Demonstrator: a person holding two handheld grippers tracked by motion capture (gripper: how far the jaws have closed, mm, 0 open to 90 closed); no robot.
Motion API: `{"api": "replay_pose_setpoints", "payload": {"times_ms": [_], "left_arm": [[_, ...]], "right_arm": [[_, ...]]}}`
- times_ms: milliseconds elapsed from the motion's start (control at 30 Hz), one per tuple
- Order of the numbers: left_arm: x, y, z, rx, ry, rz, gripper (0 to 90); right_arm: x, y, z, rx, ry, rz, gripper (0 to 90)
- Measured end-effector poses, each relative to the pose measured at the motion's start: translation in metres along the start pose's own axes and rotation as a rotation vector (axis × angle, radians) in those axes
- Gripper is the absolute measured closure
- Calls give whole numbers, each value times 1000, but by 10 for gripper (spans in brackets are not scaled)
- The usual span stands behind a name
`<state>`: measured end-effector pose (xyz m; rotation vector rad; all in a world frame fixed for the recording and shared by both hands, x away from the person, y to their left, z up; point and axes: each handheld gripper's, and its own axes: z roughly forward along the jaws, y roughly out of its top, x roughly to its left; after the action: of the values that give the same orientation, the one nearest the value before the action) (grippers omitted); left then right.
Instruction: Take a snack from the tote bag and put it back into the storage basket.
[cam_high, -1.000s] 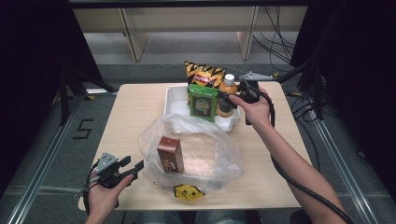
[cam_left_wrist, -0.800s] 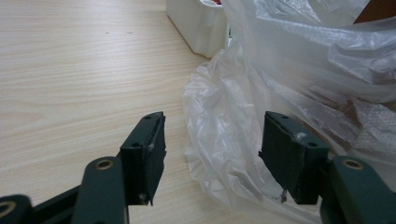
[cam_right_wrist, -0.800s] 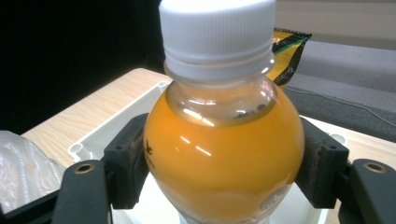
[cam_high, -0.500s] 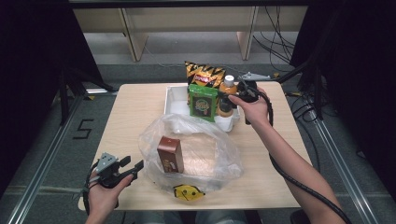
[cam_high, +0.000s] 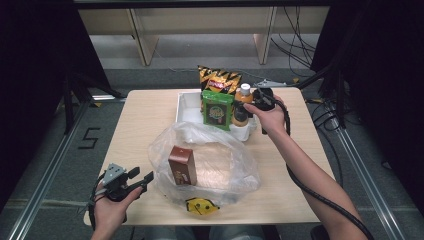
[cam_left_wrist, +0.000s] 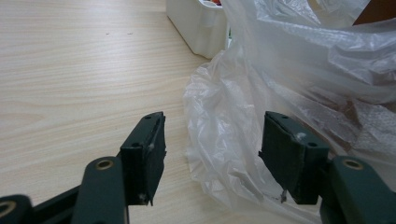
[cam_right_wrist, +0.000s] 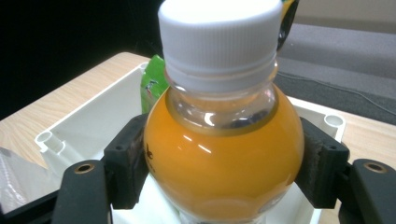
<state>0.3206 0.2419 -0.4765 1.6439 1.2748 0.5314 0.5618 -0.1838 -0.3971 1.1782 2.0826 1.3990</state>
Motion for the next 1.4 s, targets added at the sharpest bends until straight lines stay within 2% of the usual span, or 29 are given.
{"api": "replay_pose_setpoints", "payload": {"times_ms": [33, 67, 133, 233, 267, 300, 333, 367, 400, 433, 467, 500, 567, 600, 633, 767, 867, 900, 1000, 1067, 1100, 1133, 1167, 1200, 1267, 1300, 1400], "left_arm": [[0, 0, 0, -1, -1, 0, 394], [0, 0, 0, -2, -1, -1, 394], [0, 0, 0, 0, 2, -1, 394], [0, 0, -1, 1, 4, -1, 394], [0, 0, 0, 0, 4, -1, 394], [0, 0, 0, 0, 0, 1, 394], [0, 0, 0, 1, 1, 0, 394], [0, 0, 0, 2, 0, 0, 394], [0, 0, 0, 2, 0, 1, 394], [-1, 0, 0, 2, 0, 0, 394], [-1, 0, 0, 0, 0, -1, 394], [0, 0, 0, 1, 1, -1, 394], [0, 0, 0, 2, 1, 0, 394], [0, 0, 0, 4, 3, 0, 394], [0, 0, 0, 4, 2, 0, 394], [0, 0, 0, 1, 1, 1, 394], [0, 0, 0, 2, 2, 1, 394], [0, 0, 0, 2, 2, 0, 394], [0, 0, 0, 2, 2, 0, 394], [0, 0, 0, 6, 4, 1, 394], [-1, 0, 0, 5, 4, 1, 393], [0, 0, 0, 3, 2, 1, 393], [0, 0, 0, 2, 1, 1, 394], [0, 0, 0, 5, 4, 1, 393], [0, 0, 0, 7, 4, 1, 393], [0, -1, 1, 7, 4, 2, 393], [0, 0, 1, 8, 5, 2, 394]], "right_arm": [[0, -1, 0, 10, -3, 7, 308], [-1, -2, 1, 1, -4, -8, 308], [0, -3, 2, 12, -6, 18, 308], [-3, -5, 3, 12, -7, -7, 308], [-2, -6, 3, 14, -9, 4, 308], [-4, -6, 4, 8, -8, -9, 308], [-3, -6, 3, 28, -10, 3, 308], [-4, -7, 4, 11, -12, -6, 308], [-4, -7, 4, 30, -3, -8, 308], [-4, -8, 5, 27, -4, -16, 308], [-3, -9, 4, 43, -5, -2, 308], [-5, -10, 6, 28, -6, -16, 308], [-5, -12, 7, 38, -6, -19, 308], [-5, -13, 7, 45, -2, -7, 308], [-6, -15, 9, 35, -7, -20, 309], [-5, -19, 10, 49, -10, -4, 308], [-8, -20, 11, 58, -4, -34, 308], [-6, -21, 12, 55, -8, -17, 308], [-9, -23, 12, 61, -2, -41, 308], [-8, -24, 13, 65, -8, -24, 308], [-9, -24, 12, 90, -4, -42, 308], [-11, -25, 13, 86, -7, -57, 308], [-9, -26, 13, 88, 5, -26, 308], [-9, -26, 14, 90, 4, -26, 308], [-12, -27, 14, 84, -5, -53, 308], [-10, -28, 15, 84, -9, -42, 308], [-13, -29, 16, 93, -1, -68, 308]]}}
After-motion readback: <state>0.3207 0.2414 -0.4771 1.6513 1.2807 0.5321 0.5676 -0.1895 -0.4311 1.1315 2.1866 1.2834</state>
